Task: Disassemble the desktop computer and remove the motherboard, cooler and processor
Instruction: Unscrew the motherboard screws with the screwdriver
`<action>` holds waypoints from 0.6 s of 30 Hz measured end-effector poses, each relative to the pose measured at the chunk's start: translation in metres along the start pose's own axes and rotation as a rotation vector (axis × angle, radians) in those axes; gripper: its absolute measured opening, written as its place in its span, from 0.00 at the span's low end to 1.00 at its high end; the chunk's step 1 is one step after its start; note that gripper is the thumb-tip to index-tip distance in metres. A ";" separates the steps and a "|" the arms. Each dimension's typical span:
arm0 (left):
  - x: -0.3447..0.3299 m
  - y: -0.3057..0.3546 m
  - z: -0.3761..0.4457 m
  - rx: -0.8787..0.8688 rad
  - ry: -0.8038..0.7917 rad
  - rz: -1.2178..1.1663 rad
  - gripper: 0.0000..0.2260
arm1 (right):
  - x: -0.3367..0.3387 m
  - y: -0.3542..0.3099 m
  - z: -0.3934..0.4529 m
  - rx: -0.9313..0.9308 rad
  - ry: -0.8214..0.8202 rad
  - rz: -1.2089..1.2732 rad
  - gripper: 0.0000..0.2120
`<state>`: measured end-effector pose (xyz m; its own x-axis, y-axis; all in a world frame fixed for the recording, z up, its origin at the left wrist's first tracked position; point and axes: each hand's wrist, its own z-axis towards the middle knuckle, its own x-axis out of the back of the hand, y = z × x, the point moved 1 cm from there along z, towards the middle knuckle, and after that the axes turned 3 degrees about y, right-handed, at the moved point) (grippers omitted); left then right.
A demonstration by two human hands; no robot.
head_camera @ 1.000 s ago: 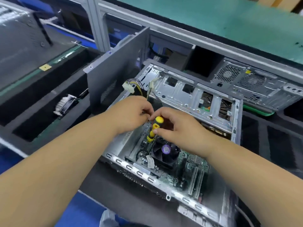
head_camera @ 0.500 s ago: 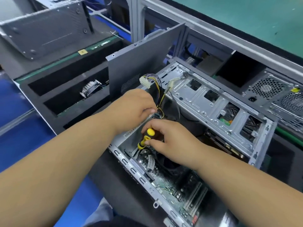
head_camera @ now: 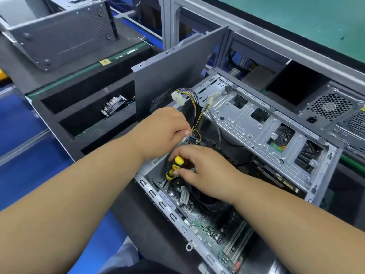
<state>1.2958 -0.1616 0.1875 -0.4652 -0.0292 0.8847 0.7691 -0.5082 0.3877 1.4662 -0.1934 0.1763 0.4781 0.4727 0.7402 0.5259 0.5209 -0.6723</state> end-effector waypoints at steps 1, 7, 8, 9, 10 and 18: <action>0.000 0.000 0.000 -0.001 0.001 -0.001 0.08 | 0.000 0.000 0.000 -0.001 -0.009 -0.006 0.13; -0.002 -0.001 -0.001 -0.002 0.016 -0.007 0.07 | 0.000 -0.003 -0.001 0.008 -0.025 -0.015 0.13; -0.002 0.000 -0.001 0.000 0.018 -0.006 0.07 | 0.001 -0.004 -0.001 0.009 -0.030 -0.018 0.13; -0.002 0.000 -0.001 0.001 0.019 -0.006 0.07 | 0.001 -0.005 -0.001 0.014 -0.041 -0.025 0.13; -0.002 0.000 -0.001 0.002 0.021 -0.008 0.07 | 0.001 -0.006 -0.001 0.027 -0.056 -0.037 0.14; -0.002 0.002 0.000 -0.017 0.036 0.005 0.06 | -0.009 -0.013 -0.004 0.230 -0.074 -0.208 0.13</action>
<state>1.2981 -0.1626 0.1867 -0.4770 -0.0624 0.8767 0.7638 -0.5228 0.3784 1.4581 -0.2072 0.1779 0.3200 0.3857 0.8654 0.4296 0.7550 -0.4954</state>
